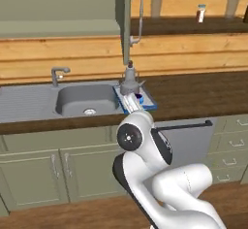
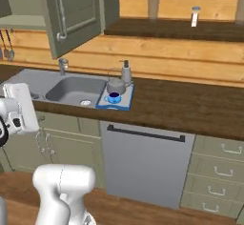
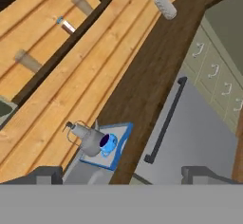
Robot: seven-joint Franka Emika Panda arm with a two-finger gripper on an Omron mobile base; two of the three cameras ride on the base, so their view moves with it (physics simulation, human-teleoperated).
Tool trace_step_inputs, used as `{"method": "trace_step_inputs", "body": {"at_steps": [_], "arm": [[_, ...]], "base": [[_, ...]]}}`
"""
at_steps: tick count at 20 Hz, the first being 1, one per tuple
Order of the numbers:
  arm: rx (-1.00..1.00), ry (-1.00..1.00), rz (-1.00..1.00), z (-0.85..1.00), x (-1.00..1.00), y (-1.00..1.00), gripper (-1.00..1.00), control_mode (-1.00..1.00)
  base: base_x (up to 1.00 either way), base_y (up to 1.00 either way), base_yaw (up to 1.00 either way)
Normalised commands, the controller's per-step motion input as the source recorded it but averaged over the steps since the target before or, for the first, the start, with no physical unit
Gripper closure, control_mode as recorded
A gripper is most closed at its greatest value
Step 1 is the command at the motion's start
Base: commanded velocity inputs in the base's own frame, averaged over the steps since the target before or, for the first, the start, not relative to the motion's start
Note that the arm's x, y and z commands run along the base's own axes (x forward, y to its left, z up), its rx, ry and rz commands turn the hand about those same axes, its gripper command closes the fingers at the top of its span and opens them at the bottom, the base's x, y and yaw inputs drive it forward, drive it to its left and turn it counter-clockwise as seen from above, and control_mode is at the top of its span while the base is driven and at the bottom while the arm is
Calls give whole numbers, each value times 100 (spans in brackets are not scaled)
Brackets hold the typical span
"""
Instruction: Pick the kettle from the counter and place it on the tray. Then pick the mug from the cabinet and place it on the tray. Then close the cabinet doors.
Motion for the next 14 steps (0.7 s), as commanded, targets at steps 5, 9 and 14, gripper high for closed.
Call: {"method": "trace_step_inputs", "body": {"at_steps": [5, 9, 14], "arm": [[0, 0, 0, 0, 0, 0, -100, 100], [0, 0, 0, 0, 0, 0, -100, 100], [0, 0, 0, 0, 0, 0, -100, 100]], "base": [[17, 98, 9], [47, 75, 0], [68, 34, -9]]}}
